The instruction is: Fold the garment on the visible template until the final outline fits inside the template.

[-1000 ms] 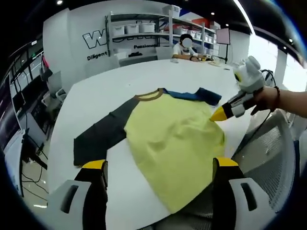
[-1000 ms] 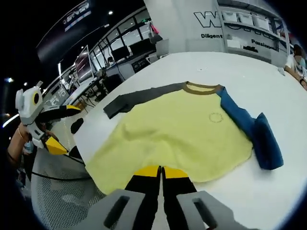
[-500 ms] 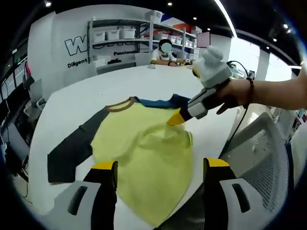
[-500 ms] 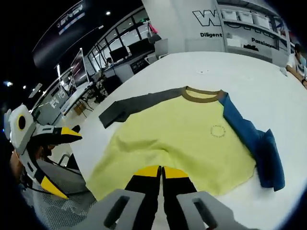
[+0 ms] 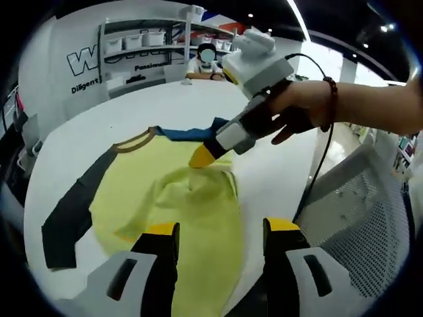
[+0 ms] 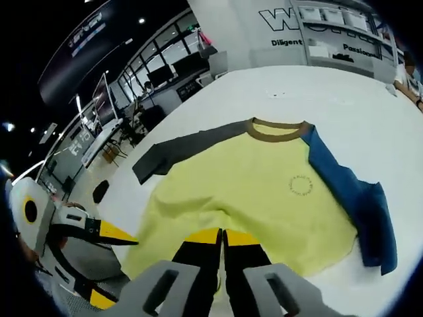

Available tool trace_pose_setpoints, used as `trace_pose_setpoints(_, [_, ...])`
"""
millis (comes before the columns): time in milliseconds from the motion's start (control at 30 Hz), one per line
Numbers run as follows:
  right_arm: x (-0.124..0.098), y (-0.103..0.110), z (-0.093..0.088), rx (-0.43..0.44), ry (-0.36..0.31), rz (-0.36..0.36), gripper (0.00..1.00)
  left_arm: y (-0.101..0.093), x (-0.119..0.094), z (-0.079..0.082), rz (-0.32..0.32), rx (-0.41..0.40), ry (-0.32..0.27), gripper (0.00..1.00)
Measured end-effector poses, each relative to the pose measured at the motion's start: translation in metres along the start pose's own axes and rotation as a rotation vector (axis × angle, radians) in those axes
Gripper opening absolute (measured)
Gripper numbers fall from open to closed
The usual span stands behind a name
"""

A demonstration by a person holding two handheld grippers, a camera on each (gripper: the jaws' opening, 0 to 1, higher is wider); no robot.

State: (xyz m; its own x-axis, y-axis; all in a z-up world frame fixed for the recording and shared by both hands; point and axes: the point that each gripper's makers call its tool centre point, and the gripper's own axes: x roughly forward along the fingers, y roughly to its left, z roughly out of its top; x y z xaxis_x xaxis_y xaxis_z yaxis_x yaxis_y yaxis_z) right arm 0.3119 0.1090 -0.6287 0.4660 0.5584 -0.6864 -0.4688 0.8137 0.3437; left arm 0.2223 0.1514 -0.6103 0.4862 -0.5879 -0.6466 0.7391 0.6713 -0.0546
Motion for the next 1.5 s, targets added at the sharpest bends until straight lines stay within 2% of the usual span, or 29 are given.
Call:
trace_pose_setpoints(167, [0.003, -0.002, 0.002, 0.016, 0.002, 0.002, 0.00, -0.005, 0.017, 0.001, -0.017, 0.037, 0.006, 0.36])
trace_pose_setpoints(400, [0.006, -0.005, 0.004, 0.040, 0.004, 0.004, 0.00, -0.011, 0.033, 0.000, -0.046, 0.068, 0.021, 0.27])
trace_pose_setpoints(667, [0.009, -0.008, 0.002, 0.064, 0.014, 0.006, 0.00, -0.011, 0.050, -0.009, -0.053, 0.105, 0.066, 0.18])
trace_pose_setpoints(733, [0.009, -0.009, 0.002, 0.070, 0.014, 0.006, 0.00, -0.010, 0.052, -0.011, -0.050, 0.129, 0.074, 0.07])
trace_pose_setpoints(800, [0.011, -0.010, 0.001, 0.069, 0.017, 0.007, 0.00, -0.007, 0.052, -0.011, -0.039, 0.129, 0.078, 0.05])
trace_pose_setpoints(900, [0.011, -0.012, 0.001, 0.061, 0.019, 0.007, 0.00, -0.007, 0.048, -0.008, -0.077, 0.074, 0.083, 0.05])
trace_pose_setpoints(1100, [0.010, -0.018, 0.004, 0.075, 0.003, 0.001, 0.00, 0.014, 0.032, 0.010, -0.042, 0.081, 0.055, 0.05])
trace_pose_setpoints(1333, [0.001, -0.028, 0.011, 0.071, -0.053, -0.017, 0.00, 0.043, 0.016, 0.025, 0.026, 0.071, 0.030, 0.05])
trace_pose_setpoints(1500, [-0.012, -0.028, 0.010, 0.018, -0.094, -0.003, 0.00, 0.052, 0.008, 0.037, 0.054, 0.067, 0.008, 0.05])
